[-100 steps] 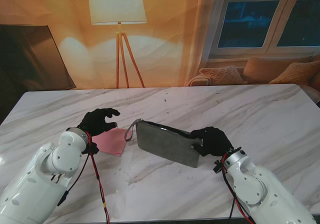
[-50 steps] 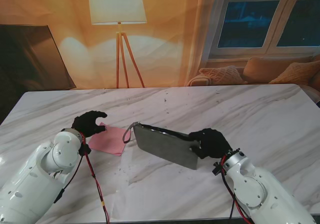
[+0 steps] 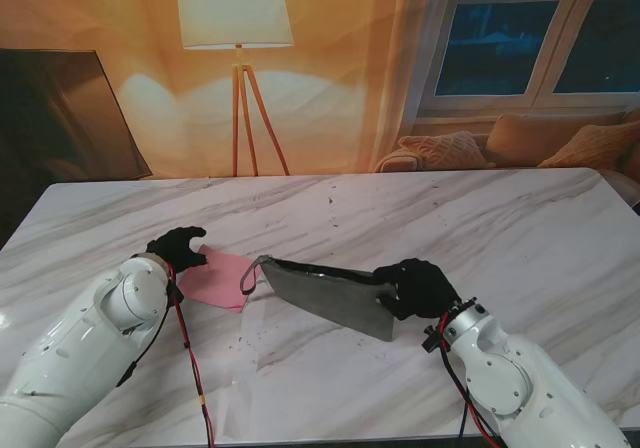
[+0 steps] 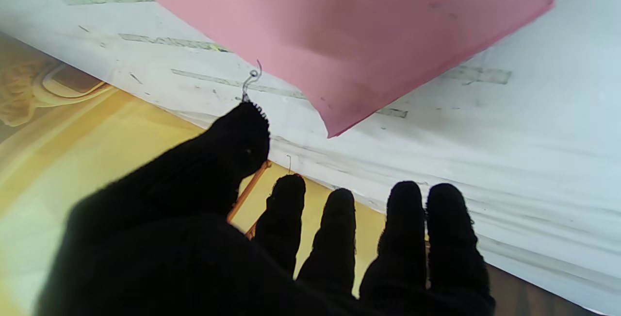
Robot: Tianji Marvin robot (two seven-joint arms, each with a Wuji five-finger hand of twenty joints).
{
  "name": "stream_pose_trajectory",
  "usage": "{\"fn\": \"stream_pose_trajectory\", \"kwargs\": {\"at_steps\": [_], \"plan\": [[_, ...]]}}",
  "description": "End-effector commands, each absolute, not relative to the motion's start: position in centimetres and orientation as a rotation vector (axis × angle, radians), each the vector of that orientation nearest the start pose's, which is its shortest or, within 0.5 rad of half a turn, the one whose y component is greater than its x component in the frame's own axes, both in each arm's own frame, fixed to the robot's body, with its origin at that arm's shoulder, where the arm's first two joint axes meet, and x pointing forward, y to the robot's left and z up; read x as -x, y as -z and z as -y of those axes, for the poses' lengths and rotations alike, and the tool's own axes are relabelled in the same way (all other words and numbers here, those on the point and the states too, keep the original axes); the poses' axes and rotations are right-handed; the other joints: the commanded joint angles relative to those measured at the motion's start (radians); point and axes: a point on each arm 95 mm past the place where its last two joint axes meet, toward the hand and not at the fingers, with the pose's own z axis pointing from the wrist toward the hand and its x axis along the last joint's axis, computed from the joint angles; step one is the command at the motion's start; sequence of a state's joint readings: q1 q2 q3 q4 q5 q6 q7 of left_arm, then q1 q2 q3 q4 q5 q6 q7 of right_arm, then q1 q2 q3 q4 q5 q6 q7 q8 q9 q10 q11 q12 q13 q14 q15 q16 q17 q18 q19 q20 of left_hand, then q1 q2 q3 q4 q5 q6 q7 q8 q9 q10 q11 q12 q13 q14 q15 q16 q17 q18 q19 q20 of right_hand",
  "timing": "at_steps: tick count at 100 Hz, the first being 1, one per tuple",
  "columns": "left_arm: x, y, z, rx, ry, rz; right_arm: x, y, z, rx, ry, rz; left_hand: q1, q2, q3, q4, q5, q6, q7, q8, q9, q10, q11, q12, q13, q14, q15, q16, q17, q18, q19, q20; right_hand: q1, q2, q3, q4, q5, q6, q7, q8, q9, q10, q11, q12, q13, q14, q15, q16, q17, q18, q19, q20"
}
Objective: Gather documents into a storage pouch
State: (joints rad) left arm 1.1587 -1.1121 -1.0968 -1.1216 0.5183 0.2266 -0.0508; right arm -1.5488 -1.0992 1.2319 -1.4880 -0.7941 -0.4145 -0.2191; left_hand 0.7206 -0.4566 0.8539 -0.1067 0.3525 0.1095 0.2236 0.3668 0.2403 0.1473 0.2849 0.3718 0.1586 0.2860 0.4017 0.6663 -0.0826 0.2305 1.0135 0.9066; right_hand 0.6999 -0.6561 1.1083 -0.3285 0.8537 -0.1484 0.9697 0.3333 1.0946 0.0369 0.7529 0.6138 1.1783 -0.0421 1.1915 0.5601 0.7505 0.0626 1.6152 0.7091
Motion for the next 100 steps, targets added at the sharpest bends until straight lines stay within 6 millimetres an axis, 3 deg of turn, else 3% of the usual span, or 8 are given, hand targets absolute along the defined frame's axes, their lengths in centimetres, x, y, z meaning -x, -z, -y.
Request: {"fn": "stream_pose_trajectory", "kwargs": {"at_steps": [1,21,42,54,66,78,100], "plan": [[-51.5,34.5,-6.9,1.851,1.264,-1.165,-39.6,32.7,0.0,-1.145,-1.970,-1.425,-0.029,-0.017,0.006,0.027,-0.051,0.006,-0.018,-0.011,-0.048,-0.008,-0.004,-0.014,-0.005,0.017,0.073,0.060,-0.005,-0.039,0.095,0.029,0.047,0.056,0.023,0.059,0.065,-0.043,0.052,0.026,0.031,0.025,0.009,0.006,-0.007,-0.043,-0.009,0.000,-0.002,-0.009,0.009,-0.003],[-52.4,35.8,-6.6,1.898,1.224,-1.148,-39.6,32.7,-0.2,-1.146,-1.975,-1.425,-0.029,-0.022,0.018,0.026,-0.056,0.012,-0.015,-0.011,-0.017,0.034,0.012,-0.011,-0.024,0.027,0.223,0.165,-0.012,-0.075,0.244,0.054,0.047,0.056,0.024,0.058,0.067,-0.043,0.053,0.026,0.031,0.025,0.009,0.006,-0.007,-0.044,-0.010,-0.001,-0.002,-0.009,0.009,-0.002],[-52.5,36.5,-6.3,1.925,1.212,-1.129,-39.5,32.7,-0.2,-1.148,-1.975,-1.424,-0.024,-0.019,0.022,0.026,-0.056,0.004,-0.008,-0.010,0.077,0.092,0.033,-0.015,-0.023,0.043,0.244,0.179,-0.014,-0.074,0.249,0.075,0.045,0.055,0.024,0.058,0.065,-0.044,0.053,0.026,0.031,0.024,0.010,0.006,-0.007,-0.044,-0.010,-0.001,-0.002,-0.009,0.008,-0.002],[-52.4,36.5,-6.1,1.938,1.205,-1.129,-39.5,32.7,-0.2,-1.149,-1.976,-1.424,-0.024,-0.018,0.021,0.026,-0.059,0.012,-0.008,-0.013,0.157,0.098,0.071,0.004,-0.020,0.046,0.244,0.179,-0.009,-0.062,0.215,0.049,0.046,0.055,0.024,0.058,0.066,-0.042,0.053,0.026,0.030,0.025,0.010,0.006,-0.007,-0.044,-0.010,-0.001,-0.002,-0.009,0.008,-0.001],[-52.4,36.5,-5.9,1.950,1.207,-1.121,-39.6,32.6,-0.2,-1.147,-1.976,-1.423,-0.015,-0.024,0.035,0.025,-0.048,0.028,-0.005,-0.015,0.220,0.099,0.164,0.094,-0.009,0.040,0.245,0.176,-0.009,-0.040,0.143,-0.010,0.046,0.055,0.024,0.058,0.066,-0.043,0.053,0.026,0.030,0.024,0.010,0.006,-0.007,-0.045,-0.010,-0.001,-0.002,-0.009,0.008,-0.001],[-52.4,36.5,-5.9,1.951,1.211,-1.119,-39.6,32.6,-0.2,-1.147,-1.977,-1.422,-0.009,-0.030,0.051,0.023,-0.026,0.047,0.005,-0.013,0.234,0.103,0.246,0.201,0.000,0.050,0.286,0.202,-0.009,-0.036,0.128,-0.021,0.045,0.055,0.024,0.058,0.065,-0.044,0.053,0.026,0.030,0.024,0.010,0.005,-0.007,-0.045,-0.010,-0.001,-0.003,-0.010,0.008,-0.001],[-52.4,36.4,-6.1,1.947,1.193,-1.116,-39.6,32.7,-0.2,-1.150,-1.976,-1.426,-0.022,-0.040,0.059,0.019,0.012,0.119,-0.005,-0.023,0.224,0.112,0.457,0.481,0.012,0.070,0.487,0.387,-0.010,-0.049,0.179,0.016,0.044,0.056,0.024,0.057,0.066,-0.044,0.054,0.025,0.031,0.023,0.011,0.006,-0.007,-0.045,-0.010,-0.001,-0.003,-0.010,0.007,-0.001]]}}
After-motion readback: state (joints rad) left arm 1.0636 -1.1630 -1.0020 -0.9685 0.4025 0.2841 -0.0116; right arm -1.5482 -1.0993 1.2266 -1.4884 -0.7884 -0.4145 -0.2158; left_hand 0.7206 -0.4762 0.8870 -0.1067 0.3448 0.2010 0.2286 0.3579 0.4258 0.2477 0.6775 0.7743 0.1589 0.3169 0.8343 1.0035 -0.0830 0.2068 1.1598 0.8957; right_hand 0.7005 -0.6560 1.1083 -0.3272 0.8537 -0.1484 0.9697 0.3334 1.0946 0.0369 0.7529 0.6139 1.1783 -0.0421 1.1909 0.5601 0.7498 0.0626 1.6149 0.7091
